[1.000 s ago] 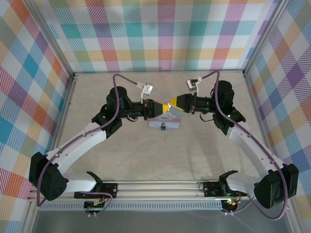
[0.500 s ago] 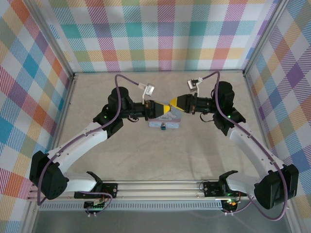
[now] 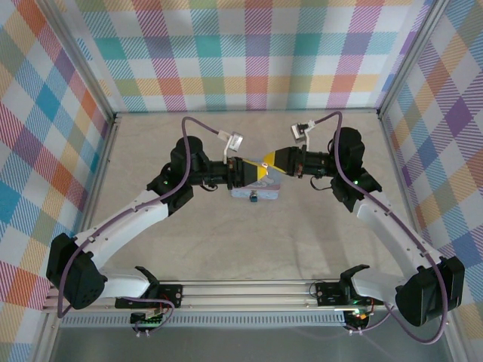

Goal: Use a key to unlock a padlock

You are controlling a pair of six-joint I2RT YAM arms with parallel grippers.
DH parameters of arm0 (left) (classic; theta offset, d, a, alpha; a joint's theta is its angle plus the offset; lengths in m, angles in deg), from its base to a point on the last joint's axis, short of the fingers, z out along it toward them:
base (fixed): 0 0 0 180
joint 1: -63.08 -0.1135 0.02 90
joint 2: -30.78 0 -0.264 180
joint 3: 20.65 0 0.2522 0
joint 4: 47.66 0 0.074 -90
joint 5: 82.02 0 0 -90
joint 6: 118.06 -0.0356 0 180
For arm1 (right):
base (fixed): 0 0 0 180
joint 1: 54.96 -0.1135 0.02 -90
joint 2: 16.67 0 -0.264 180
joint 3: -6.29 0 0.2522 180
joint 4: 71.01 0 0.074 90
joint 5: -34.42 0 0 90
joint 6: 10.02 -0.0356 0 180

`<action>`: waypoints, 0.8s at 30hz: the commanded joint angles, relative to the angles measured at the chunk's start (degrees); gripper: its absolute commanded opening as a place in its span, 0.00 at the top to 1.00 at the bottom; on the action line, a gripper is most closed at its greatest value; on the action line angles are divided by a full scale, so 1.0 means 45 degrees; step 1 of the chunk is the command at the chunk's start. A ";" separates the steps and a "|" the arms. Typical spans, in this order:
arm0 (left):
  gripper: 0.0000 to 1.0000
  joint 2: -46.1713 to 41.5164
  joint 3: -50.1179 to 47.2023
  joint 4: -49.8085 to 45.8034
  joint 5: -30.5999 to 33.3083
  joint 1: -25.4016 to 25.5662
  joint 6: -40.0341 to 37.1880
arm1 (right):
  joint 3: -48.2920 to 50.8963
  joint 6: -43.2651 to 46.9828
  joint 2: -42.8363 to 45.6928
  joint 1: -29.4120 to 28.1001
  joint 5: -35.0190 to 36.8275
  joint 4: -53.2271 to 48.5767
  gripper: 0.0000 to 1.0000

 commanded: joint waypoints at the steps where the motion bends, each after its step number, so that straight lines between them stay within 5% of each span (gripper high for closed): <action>1: 0.75 -0.0101 -0.0106 0.0453 0.0121 0.0160 -0.0088 | 0.0118 0.0023 0.0271 -0.0093 0.0010 0.0479 1.00; 19: 1.00 0.0419 0.0114 0.1101 0.0121 0.0178 0.0177 | 0.0411 -0.0233 0.0213 -0.0091 -0.0068 0.0922 1.00; 24: 1.00 0.0185 0.0145 0.0332 0.0285 0.0170 -0.0376 | 0.0133 0.0618 0.0452 -0.0073 0.0288 -0.0397 0.72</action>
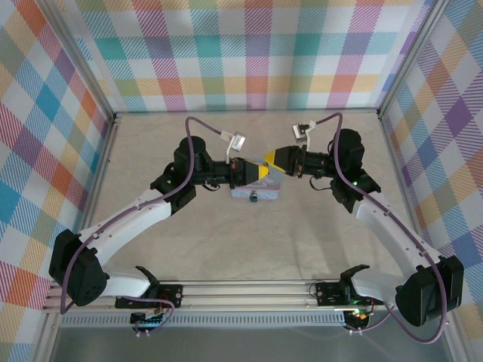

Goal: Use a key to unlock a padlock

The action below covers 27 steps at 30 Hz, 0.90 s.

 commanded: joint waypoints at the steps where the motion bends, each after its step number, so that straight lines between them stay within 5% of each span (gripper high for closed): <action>1: 1.00 -0.0215 0.0166 -0.0105 0.0239 0.0131 -0.0523 | -0.0242 0.0968 0.0489 -0.0072 -0.0040 -0.1051 0.65; 7: 1.00 -0.0397 0.0371 -0.0926 0.0130 0.0131 -0.1058 | -0.0829 0.2393 0.0740 -0.0019 0.0104 -0.2983 0.60; 16: 1.00 -0.0257 0.0670 -0.1192 -0.0345 0.0122 -0.1205 | -0.0884 0.2502 0.0361 -0.0037 -0.0661 -0.2941 0.76; 22: 1.00 -0.0108 0.0789 -0.1227 -0.0612 0.0131 -0.1215 | -0.1115 0.2754 0.0105 -0.0038 -0.0871 -0.3199 0.76; 27: 1.00 -0.0079 0.0849 -0.1303 -0.0704 0.0131 -0.1273 | -0.1237 0.2992 -0.0089 -0.0037 -0.1011 -0.3445 0.91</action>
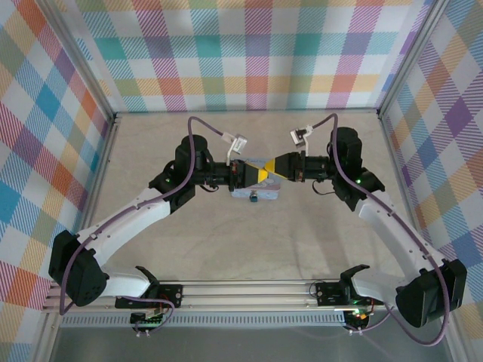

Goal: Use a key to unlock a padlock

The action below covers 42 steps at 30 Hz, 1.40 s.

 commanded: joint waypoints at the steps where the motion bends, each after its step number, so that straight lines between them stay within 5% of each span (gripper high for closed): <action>1: 1.00 -0.0068 0.0496 -0.0001 -0.0304 0.0136 -0.0321 | -0.0487 0.0470 -0.0151 -0.0039 -0.0488 -0.0263 0.94; 4: 1.00 -0.0123 0.0545 -0.0205 -0.0188 0.0136 -0.0422 | -0.0534 0.0674 -0.0168 -0.0039 -0.0375 -0.0476 1.00; 9: 0.75 -0.0370 0.0338 -0.0456 0.0264 0.0136 -0.0504 | -0.0463 0.0600 -0.0038 -0.0039 0.0013 -0.0158 1.00; 24: 0.65 -0.0099 -0.0101 0.0804 0.0191 0.0145 0.0316 | 0.0333 -0.0694 0.0511 -0.0038 0.0913 0.1937 1.00; 30: 0.68 0.0152 0.0078 0.0968 0.0297 0.0174 0.0372 | 0.0427 -0.0927 0.0511 -0.0038 0.0824 0.2262 1.00; 39: 1.00 0.0223 0.0173 0.0851 0.0513 0.0173 0.0206 | 0.0518 -0.0969 0.0590 -0.0039 0.0722 0.2366 1.00; 42: 1.00 0.0187 0.0174 0.0768 0.0536 0.0175 0.0161 | 0.0571 -0.0951 0.0628 -0.0039 0.0760 0.2331 1.00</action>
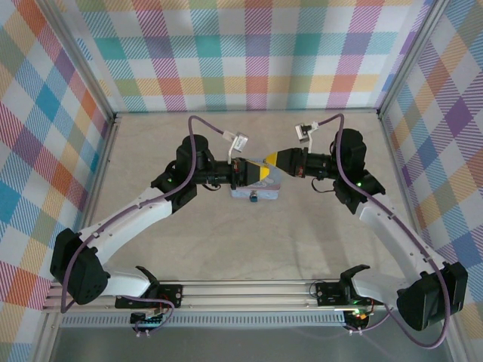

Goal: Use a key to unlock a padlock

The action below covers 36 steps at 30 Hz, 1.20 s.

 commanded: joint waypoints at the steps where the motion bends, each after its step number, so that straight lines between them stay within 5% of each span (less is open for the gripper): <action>1: 1.00 -0.0019 0.0179 0.0038 0.0181 0.0087 -0.0206 | 0.0107 -0.0076 0.0307 -0.0068 -0.0279 0.0489 1.00; 4: 1.00 -0.0170 0.0098 -0.0228 0.0243 0.0078 -0.0392 | 0.0106 0.0006 0.0366 -0.0064 -0.0293 0.0445 1.00; 8: 1.00 -0.0331 0.0057 -0.0511 0.0279 0.0082 -0.0524 | 0.0023 0.0475 0.0568 -0.0068 0.0183 -0.0357 0.66; 12: 1.00 -0.0333 0.0129 -0.0661 0.0224 0.0087 -0.0603 | -0.0002 0.0862 0.0734 -0.0068 0.0229 -0.0815 0.56; 26: 1.00 -0.0156 0.0407 -0.0688 -0.0269 0.0085 -0.0559 | -0.0355 0.1611 0.0216 -0.0208 -0.0276 -0.1760 0.58; 36: 1.00 -0.0077 0.0467 -0.0748 -0.0500 0.0146 -0.0603 | -0.0768 0.2140 -0.0172 -0.0439 -0.0032 -0.2380 0.78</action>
